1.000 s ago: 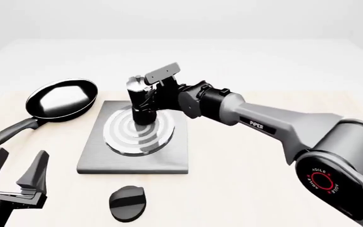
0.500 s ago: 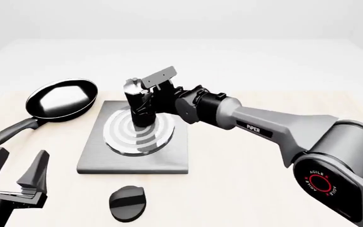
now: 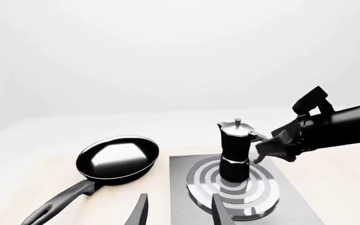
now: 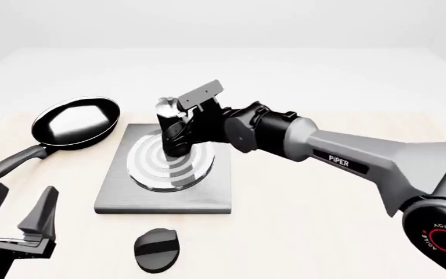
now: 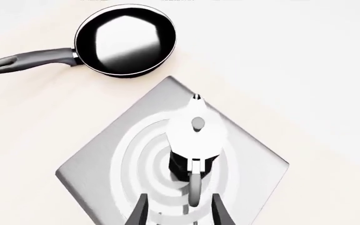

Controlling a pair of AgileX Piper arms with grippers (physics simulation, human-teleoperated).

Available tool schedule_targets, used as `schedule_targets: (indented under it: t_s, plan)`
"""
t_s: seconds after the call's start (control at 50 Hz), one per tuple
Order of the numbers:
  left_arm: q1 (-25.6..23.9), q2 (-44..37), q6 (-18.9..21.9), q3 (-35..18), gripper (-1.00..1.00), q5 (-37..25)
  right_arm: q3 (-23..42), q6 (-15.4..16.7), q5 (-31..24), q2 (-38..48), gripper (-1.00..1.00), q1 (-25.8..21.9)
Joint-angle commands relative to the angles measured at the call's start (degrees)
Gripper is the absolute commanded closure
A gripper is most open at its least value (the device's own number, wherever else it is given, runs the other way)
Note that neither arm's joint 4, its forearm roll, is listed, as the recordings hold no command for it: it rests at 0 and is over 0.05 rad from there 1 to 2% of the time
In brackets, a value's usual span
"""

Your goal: Turn on the stove and put the moka pot on it.

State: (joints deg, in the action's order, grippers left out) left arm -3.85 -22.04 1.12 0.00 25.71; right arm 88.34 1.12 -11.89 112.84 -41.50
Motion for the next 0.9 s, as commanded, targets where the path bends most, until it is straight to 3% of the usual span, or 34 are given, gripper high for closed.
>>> schedule_targets:
  t_s: [0.02,0.46,0.6,0.78,0.82,0.9]
  plan:
    - [-0.11,3.13,0.07,0.00,-1.00,-2.55,-7.32,1.06,-2.31,-10.07,-1.00,-0.68]
    - [-0.44,13.82,1.10,0.00,-1.00,-11.62,-22.59,-0.21,-7.71,-32.16,-1.00,-6.66]
    - [-0.71,15.13,1.71,0.00,-1.00,-12.68,-24.71,1.44,-9.69,-37.36,-1.00,-7.18]
    - [-1.07,15.19,2.13,0.00,-1.00,-12.84,-28.09,1.10,-12.20,-44.98,-1.00,-7.96]
    - [-1.25,14.98,2.34,0.00,-1.00,-12.72,-28.58,3.31,-12.27,-46.55,-1.00,-7.34]
    - [-1.71,14.44,3.04,0.00,-1.00,-12.36,-29.75,3.55,-12.14,-51.87,-1.00,-6.92]
